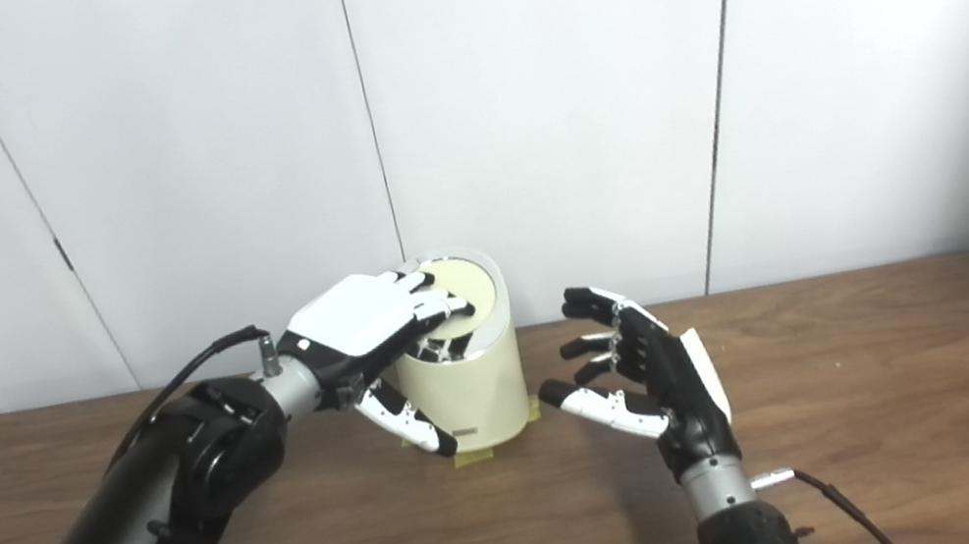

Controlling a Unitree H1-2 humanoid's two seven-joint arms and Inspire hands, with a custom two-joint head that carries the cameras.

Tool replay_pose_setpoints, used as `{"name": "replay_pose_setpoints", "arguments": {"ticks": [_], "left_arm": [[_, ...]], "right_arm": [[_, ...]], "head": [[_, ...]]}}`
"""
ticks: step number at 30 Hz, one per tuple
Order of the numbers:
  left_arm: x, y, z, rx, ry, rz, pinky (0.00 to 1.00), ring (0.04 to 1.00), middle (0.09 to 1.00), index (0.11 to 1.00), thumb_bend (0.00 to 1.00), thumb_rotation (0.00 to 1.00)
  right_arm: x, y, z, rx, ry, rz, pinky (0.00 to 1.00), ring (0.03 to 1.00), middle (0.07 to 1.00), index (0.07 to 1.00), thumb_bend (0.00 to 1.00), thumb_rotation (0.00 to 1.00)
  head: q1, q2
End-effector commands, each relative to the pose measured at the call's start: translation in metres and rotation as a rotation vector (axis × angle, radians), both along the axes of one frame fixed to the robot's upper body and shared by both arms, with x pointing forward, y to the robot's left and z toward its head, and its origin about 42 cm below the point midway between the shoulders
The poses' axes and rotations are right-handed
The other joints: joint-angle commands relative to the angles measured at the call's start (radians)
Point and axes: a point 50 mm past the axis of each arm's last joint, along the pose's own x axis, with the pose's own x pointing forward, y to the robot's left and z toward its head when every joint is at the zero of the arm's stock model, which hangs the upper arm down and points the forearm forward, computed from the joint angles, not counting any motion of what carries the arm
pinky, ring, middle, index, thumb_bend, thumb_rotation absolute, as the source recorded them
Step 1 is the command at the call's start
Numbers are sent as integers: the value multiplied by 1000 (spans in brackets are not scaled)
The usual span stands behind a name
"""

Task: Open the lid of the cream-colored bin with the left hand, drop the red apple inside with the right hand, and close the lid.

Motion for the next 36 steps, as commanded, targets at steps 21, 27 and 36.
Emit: {"name": "replay_pose_setpoints", "arguments": {"ticks": [21, 27, 36], "left_arm": [[-18, 73, 81, -807, -313, -25, 793, 885, 873, 865, 788, 372], [-33, 109, 41, -1166, -121, 59, 818, 881, 874, 854, 781, 324], [-60, 145, -54, -1406, 86, 237, 622, 744, 808, 857, 776, 394]], "right_arm": [[7, 0, 20, 20, -74, 14, 464, 620, 788, 742, 749, 350], [7, -4, 19, 52, -67, 24, 492, 640, 809, 746, 769, 326], [6, -7, 18, 35, -63, 19, 505, 649, 809, 754, 786, 341]], "head": [[6, 4], [7, 5], [4, 6]]}}
